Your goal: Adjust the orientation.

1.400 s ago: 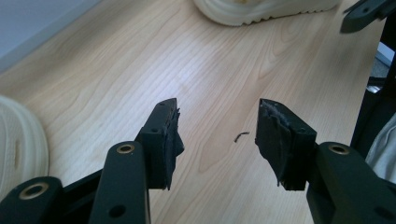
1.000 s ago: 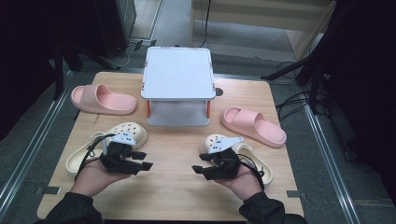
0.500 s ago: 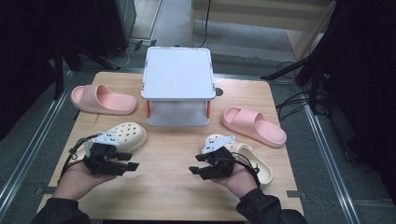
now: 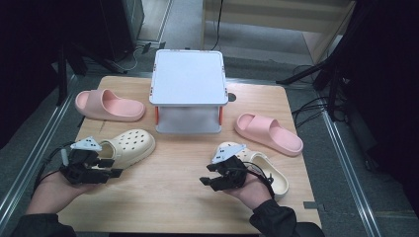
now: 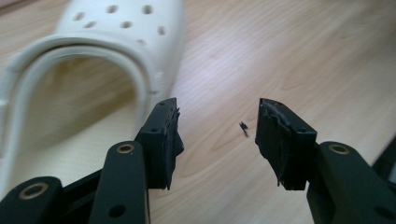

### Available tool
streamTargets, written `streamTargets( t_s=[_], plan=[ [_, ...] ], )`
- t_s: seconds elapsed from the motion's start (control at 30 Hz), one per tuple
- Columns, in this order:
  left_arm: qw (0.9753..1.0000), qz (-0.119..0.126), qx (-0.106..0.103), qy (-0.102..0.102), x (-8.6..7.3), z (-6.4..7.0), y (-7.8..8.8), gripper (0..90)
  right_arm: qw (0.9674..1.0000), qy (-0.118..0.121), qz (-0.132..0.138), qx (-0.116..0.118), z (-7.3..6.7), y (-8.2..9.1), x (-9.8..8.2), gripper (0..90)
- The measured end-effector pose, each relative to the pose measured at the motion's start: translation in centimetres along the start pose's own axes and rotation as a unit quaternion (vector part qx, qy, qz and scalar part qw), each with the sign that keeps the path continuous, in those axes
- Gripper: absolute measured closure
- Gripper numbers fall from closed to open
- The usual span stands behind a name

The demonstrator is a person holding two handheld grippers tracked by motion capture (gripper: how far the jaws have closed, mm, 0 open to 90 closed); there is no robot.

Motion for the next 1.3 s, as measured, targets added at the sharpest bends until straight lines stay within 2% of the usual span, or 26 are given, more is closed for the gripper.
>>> streamTargets(
  t_s=[0.07, 0.2, 0.27, 0.47, 0.57, 0.63, 0.67, 0.7, 0.73, 0.83, 0.9, 0.93, 1.0, 1.07, 1.17, 1.3],
  plan=[
    [0.9999, 0.006, 0.004, 0.009, -0.1, -0.5, -0.1, 46.8, 1.0, 0.0, -0.006, -0.005, -0.1, 0.0, -0.2, 49.3],
    [0.9996, -0.015, 0.024, 0.004, -0.9, -1.4, -0.7, 46.1, 1.0, 0.002, -0.003, -0.004, -0.1, -0.1, -0.1, 49.1],
    [0.9994, -0.02, 0.027, 0.006, -1.2, -1.8, -1.2, 45.7, 1.0, 0.001, -0.006, -0.003, -0.2, -0.3, -0.1, 49.1],
    [0.9995, -0.025, 0.018, 0.004, -1.4, -2.7, -2.5, 48.8, 0.9999, 0.009, -0.005, 0.004, -0.9, -0.7, 0.1, 48.9],
    [0.9994, -0.026, 0.022, -0.003, -1.1, -3.1, -3.1, 50.7, 0.9999, 0.012, -0.01, 0.004, -1.0, -1.0, 0.0, 48.7],
    [0.9995, -0.026, 0.017, -0.004, -0.9, -3.2, -3.5, 55.7, 0.9999, 0.011, -0.01, 0.005, -1.1, -1.0, 0.0, 48.6],
    [0.9996, -0.027, 0.007, -0.003, -0.8, -3.1, -3.6, 64.3, 0.9999, 0.011, -0.01, 0.006, -1.1, -1.1, 0.0, 48.6],
    [0.9994, -0.033, 0.009, -0.004, -0.8, -3.1, -3.6, 68.6, 0.9999, 0.012, -0.011, 0.005, -1.1, -1.1, 0.0, 48.6],
    [0.9995, -0.029, 0.011, -0.004, -0.7, -3.2, -3.6, 72.1, 0.9999, 0.01, -0.011, 0.006, -1.1, -1.1, 0.0, 48.5],
    [0.9995, -0.024, 0.017, -0.007, -0.5, -3.5, -3.4, 74.6, 0.9999, 0.007, -0.009, 0.008, -1.1, -1.2, 0.1, 48.8],
    [0.9992, -0.019, 0.033, -0.015, -0.1, -3.5, -3.1, 76.2, 0.9999, 0.005, -0.008, 0.007, -1.0, -1.2, 0.1, 48.8],
    [0.999, -0.015, 0.04, -0.015, 0.1, -3.6, -3.0, 76.7, 0.9999, 0.003, -0.009, 0.007, -1.0, -1.2, 0.1, 48.8],
    [0.9992, -0.006, 0.039, -0.006, 0.5, -3.4, -2.3, 77.1, 0.9999, 0.002, -0.009, 0.007, -1.0, -1.3, 0.1, 48.8],
    [0.9991, 0.005, 0.042, -0.006, 0.9, -3.3, -1.8, 77.3, 0.9999, 0.001, -0.009, 0.006, -1.0, -1.4, 0.1, 48.8],
    [0.9987, 0.012, 0.047, -0.016, 1.3, -2.6, -1.2, 77.5, 1.0, 0.0, -0.006, 0.007, -0.9, -1.4, 0.2, 49.1],
    [0.999, 0.024, 0.025, -0.029, 2.3, -0.8, -1.1, 77.4, 1.0, -0.008, -0.001, 0.005, -0.8, -1.3, 0.3, 49.3]
  ],
)
Point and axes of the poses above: each handheld gripper's, and its own axes: y roughly backward along the jaws, x roughly out of its top, z roughly to its right, the point moved 9 cm from there along -y, roughly forward along the jaws, and after that the axes turned 4 degrees about -y, right-handed, at the moved point
